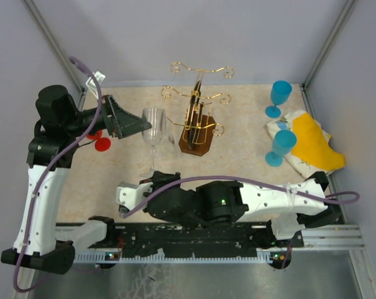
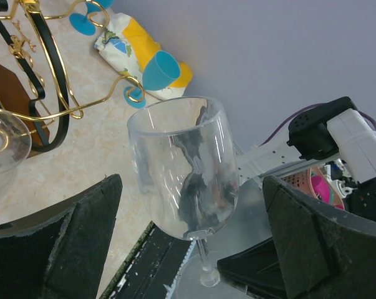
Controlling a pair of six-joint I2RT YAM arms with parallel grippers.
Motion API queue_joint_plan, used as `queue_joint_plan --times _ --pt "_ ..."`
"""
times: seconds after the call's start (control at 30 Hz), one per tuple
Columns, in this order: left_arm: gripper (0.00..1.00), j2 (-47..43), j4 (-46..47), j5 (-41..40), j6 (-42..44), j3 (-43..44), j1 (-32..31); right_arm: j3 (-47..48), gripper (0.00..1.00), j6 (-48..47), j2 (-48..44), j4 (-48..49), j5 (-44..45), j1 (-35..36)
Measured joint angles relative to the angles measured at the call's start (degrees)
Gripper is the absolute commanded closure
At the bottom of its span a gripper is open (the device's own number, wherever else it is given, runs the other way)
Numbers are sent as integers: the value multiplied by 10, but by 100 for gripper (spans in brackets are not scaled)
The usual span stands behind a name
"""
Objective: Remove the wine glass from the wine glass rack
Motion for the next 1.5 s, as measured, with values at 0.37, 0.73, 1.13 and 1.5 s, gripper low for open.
queue_joint_plan --times 0.37,0.73,1.13,1.5 --pt "2 14 -7 14 -4 -7 -17 10 100 -23 6 24 -4 0" --pt "18 19 -7 24 -9 -7 -31 11 100 -30 9 35 -11 0" --pt "36 25 -7 25 -13 -7 -38 11 100 -30 10 37 -10 0" --pt "53 24 17 16 -36 -15 -38 5 71 -38 10 59 9 0"
